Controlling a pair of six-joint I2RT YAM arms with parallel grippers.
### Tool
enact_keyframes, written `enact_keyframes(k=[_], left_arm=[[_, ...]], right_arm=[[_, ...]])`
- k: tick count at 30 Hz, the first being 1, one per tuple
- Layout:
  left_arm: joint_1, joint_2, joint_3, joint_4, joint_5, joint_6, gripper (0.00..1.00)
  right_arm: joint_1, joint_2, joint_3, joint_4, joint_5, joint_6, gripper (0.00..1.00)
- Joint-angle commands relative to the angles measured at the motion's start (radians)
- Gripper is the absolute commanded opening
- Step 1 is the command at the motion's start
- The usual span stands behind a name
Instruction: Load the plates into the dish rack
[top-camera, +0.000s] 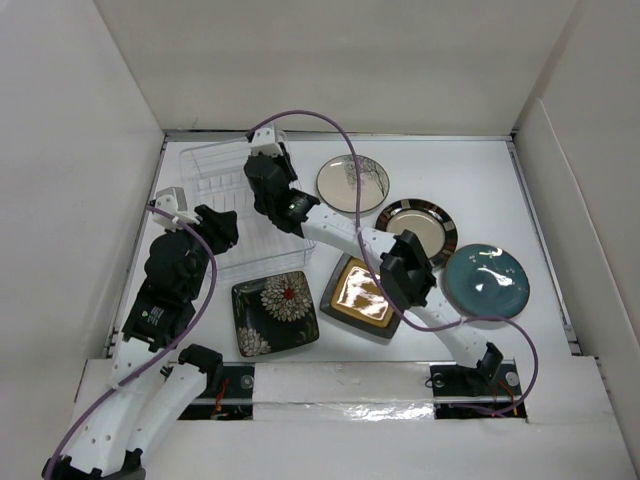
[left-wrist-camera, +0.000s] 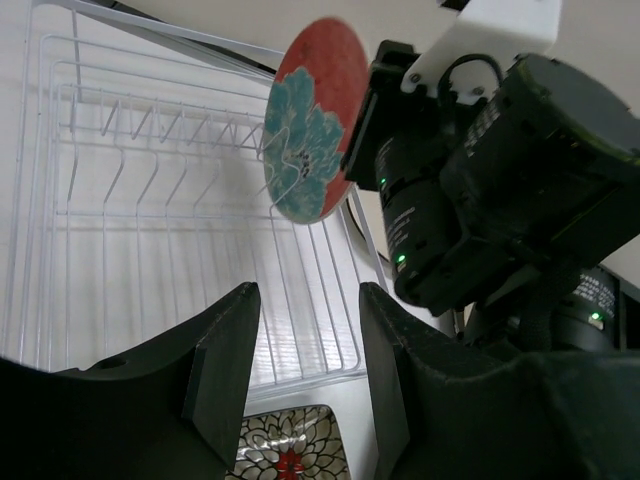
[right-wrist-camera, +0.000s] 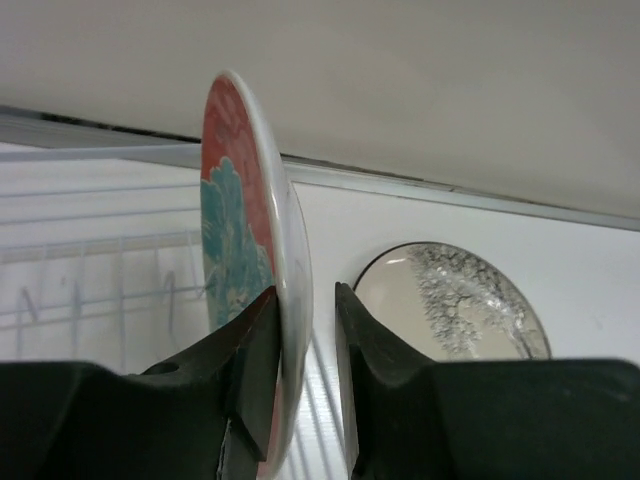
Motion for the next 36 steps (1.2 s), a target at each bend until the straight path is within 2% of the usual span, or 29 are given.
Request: enact_keyframes(k=[1,7,9,11,14,15,16,20,23,24,26,27,28,29,32,33,34,36], left_arm=[[-0.006,0.004,0.016,0.020,-0.005,0.003,0.42],[-0.006,0.010,0.018,0.020,-0.005,0.005,0.42],[-0.006,0.007,0.018,0.021,-0.005,0.005,0.42],[-0.006,0.012,0.019,0.018,-0.012,0.006,0.42],[-0.006,0.012,0.016,0.015,-0.008,0.006,0.42],[-0.006,0.007,0.016,0.017,-0.009,0.008,0.42],[-0.006,0.010,0.018,0.015,-0.012,0.008,0.42],[-0.006,0.013,0.016,0.015,-0.008,0.014,0.42],[-0.006,0.013,0.016,0.015,-0.012,0.015,0.41],[-0.006,0.018,0.016,0.015,-0.011,0.019,0.36],[-0.006,0.018,0.016,0.015,0.012,0.022,0.25],[-0.006,0.018,0.016,0.017,0.018,0.026,0.08],[-0.006,0.019,0.022,0.018,0.018,0.026,0.01],[-0.006,0.021,0.025,0.012,0.002,0.028,0.00],[-0.006,0.035,0.025,0.006,0.007,0.026,0.00],[-0.006,0.035,0.024,0.008,0.011,0.028,0.07],[-0.006,0.035,0.024,0.009,0.012,0.029,0.14],[-0.006,0.038,0.025,0.014,0.009,0.031,0.27]], right_arm=[[0.024,-0.065,-0.034,0.106,0.000,0.015,0.36],[0.024,-0.110,-0.062,0.088,-0.051,0.081,0.45],[0.012,-0.137,-0.069,0.054,-0.060,0.108,0.54],[-0.002,-0.179,-0.120,0.014,-0.113,0.202,0.58],[-0.065,-0.313,-0.213,-0.010,-0.293,0.351,0.64],[-0.107,-0.356,-0.302,-0.007,-0.352,0.386,0.68],[-0.131,-0.448,-0.356,0.008,-0.480,0.444,0.69],[-0.256,-0.664,-0.658,0.199,-0.727,0.521,0.71],[-0.388,-0.769,-0.848,0.218,-0.839,0.553,0.13],[-0.430,-0.780,-0.885,0.211,-0.874,0.557,0.00],[-0.561,-0.786,-0.977,0.200,-0.991,0.564,0.00],[-0.607,-0.771,-0.993,0.191,-1.040,0.566,0.00],[-0.647,-0.756,-1.006,0.185,-1.146,0.560,0.00],[-0.683,-0.737,-1.013,0.163,-1.178,0.557,0.00],[-0.775,-0.642,-0.991,0.123,-1.291,0.543,0.40],[-0.802,-0.613,-0.950,0.097,-1.302,0.546,0.53],[-0.813,-0.551,-0.929,0.077,-1.318,0.540,0.58],[-0.835,-0.491,-0.869,0.036,-1.378,0.544,0.62]])
